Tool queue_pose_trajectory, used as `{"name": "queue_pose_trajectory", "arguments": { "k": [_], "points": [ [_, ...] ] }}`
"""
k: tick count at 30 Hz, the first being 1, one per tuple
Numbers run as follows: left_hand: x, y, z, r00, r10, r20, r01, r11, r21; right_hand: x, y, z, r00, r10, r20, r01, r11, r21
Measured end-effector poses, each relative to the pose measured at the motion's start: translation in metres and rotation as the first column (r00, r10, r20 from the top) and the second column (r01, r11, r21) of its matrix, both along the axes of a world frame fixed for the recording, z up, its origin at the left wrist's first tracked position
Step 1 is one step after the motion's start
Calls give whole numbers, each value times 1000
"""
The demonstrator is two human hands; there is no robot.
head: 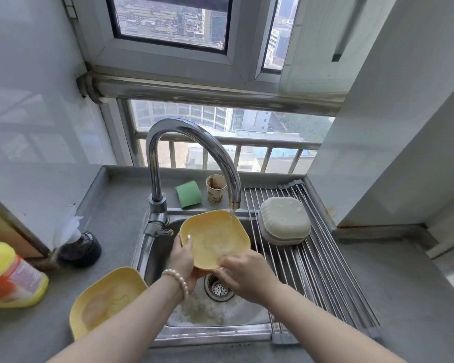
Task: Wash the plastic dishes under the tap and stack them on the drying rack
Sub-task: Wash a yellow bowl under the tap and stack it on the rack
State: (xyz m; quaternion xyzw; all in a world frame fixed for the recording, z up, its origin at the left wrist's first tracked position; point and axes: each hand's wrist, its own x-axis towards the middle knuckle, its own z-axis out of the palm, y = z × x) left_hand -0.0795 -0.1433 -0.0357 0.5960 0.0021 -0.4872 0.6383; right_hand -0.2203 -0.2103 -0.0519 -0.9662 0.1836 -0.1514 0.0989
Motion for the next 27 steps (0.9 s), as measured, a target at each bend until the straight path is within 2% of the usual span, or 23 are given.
{"name": "queue_pose_trajectory", "arguments": {
  "k": [2,4,6,7,9,13,15,18,20,22,25,27],
  "points": [
    [2,5,1,993,-67,-99,63,997,-41,3,-6,17,970,-60,-235,59,998,-12],
    [0,8,-4,976,-139,-166,131,989,-62,9,-9,26,860,-164,-483,168,985,-34],
    [-8,7,-10,962,-204,-179,190,978,-89,21,-12,31,746,-235,-623,309,951,12],
    [-11,7,-12,956,-224,-191,207,973,-104,27,-13,30,713,-220,-666,360,929,79],
    [-14,5,-13,942,-245,-230,217,966,-140,36,-10,31,722,-154,-674,395,892,220],
    [-12,2,-12,895,-316,-314,277,947,-165,44,2,19,849,7,-528,254,871,420],
    [-12,-2,-9,917,-234,-323,193,969,-152,41,9,16,883,72,-463,195,842,504],
    [1,-7,-12,991,-91,-97,85,994,-70,29,21,19,897,173,-407,126,782,610],
    [10,-9,-16,984,-148,98,146,989,22,20,24,24,905,184,-383,126,744,657],
    [17,-10,-21,956,-206,208,188,977,104,13,20,28,899,151,-411,152,772,617],
    [24,-10,-21,930,-230,286,180,965,191,10,10,28,833,-31,-553,251,911,327],
    [20,-7,-13,917,-304,258,246,941,234,12,1,24,763,-134,-632,315,931,182]
  ]
}}
